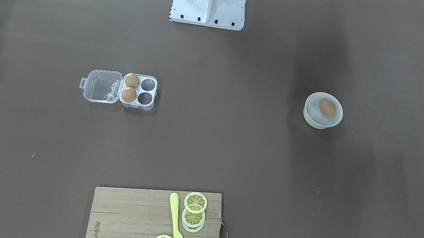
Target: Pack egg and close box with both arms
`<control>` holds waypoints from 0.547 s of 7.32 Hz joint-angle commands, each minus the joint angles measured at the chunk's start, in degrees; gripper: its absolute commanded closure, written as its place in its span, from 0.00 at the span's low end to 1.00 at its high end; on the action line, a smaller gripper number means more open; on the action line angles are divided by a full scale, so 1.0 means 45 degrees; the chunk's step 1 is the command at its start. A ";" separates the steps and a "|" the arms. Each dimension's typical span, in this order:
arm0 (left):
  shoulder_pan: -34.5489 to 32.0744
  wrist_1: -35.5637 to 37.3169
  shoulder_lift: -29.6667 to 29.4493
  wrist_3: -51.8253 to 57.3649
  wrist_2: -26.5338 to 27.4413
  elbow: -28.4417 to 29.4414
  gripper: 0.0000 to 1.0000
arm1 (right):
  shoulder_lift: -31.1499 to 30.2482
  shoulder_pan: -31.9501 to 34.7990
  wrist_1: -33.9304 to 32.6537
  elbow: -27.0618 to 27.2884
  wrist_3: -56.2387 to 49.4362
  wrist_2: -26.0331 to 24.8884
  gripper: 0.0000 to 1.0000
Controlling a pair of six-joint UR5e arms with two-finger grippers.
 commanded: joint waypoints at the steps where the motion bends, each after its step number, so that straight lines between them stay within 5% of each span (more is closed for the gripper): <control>1: 0.0010 -0.0003 -0.0071 0.0002 0.0020 -0.0038 0.01 | 0.0039 0.0000 0.0001 0.0026 -0.0016 -0.0011 0.00; 4: 0.0029 0.0017 -0.0518 -0.0116 0.0001 -0.0038 0.01 | 0.0388 0.0000 0.0079 0.0395 0.0159 -0.0089 0.00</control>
